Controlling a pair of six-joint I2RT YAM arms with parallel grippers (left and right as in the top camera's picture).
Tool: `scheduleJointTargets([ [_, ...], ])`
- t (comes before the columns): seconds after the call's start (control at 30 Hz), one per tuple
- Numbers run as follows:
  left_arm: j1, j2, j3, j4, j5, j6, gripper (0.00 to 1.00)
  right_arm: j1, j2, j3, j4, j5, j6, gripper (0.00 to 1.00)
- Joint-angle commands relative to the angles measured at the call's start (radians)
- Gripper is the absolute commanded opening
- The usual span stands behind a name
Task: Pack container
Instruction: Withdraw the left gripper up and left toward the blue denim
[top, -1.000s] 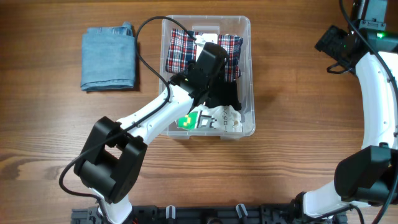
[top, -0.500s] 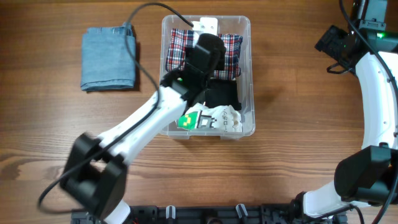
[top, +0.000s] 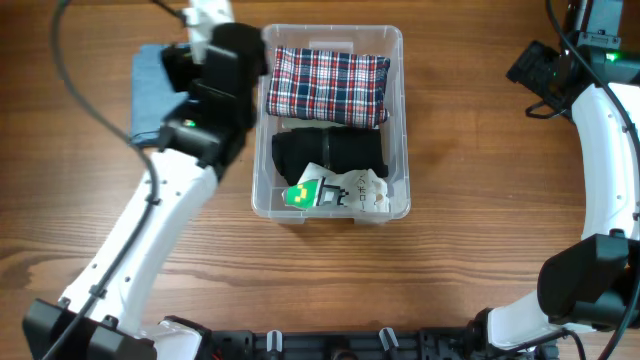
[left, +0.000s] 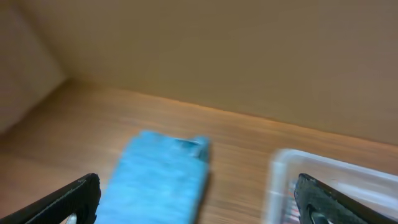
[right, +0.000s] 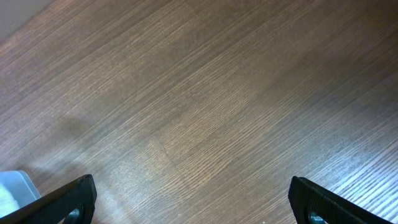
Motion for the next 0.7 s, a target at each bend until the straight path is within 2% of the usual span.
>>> scheduleJointTargets([
  [0.0, 0.123, -0.031, 0.012, -0.056, 0.173, 0.038, 1.0, -0.002, 0.01, -0.002, 0.003, 0.018, 0.013, 1.0],
  [0.13, 0.251, -0.019, 0.012, -0.131, 0.367, 0.032, 0.99, -0.002, 0.01, -0.002, 0.003, 0.018, 0.013, 1.0],
  [0.17, 0.294, -0.011, 0.012, -0.145, 0.407, 0.024, 0.96, -0.002, 0.01, -0.002, 0.003, 0.018, 0.013, 1.0],
  [0.23, 0.364, 0.011, 0.012, -0.156, 0.465, 0.007, 0.77, -0.001, 0.01, -0.002, 0.003, 0.017, 0.013, 1.0],
  [0.3, 0.414, 0.035, 0.012, -0.156, 0.526, 0.006, 0.67, -0.001, 0.01, -0.002, 0.003, 0.017, 0.013, 1.0],
  [0.4, 0.458, 0.079, 0.012, -0.145, 0.562, 0.006, 0.43, -0.002, 0.01, -0.002, 0.003, 0.018, 0.013, 1.0],
  [0.5, 0.468, 0.13, 0.012, -0.12, 0.56, 0.014, 0.1, -0.002, 0.01, -0.002, 0.006, 0.018, 0.013, 1.0],
  [0.53, 0.469, 0.15, 0.012, -0.106, 0.557, 0.014, 0.04, -0.002, 0.01, -0.002, 0.006, 0.018, 0.013, 1.0],
  [0.67, 0.469, 0.246, 0.012, -0.041, 0.506, 0.014, 0.04, -0.001, 0.01, -0.002, 0.007, 0.018, 0.013, 1.0],
])
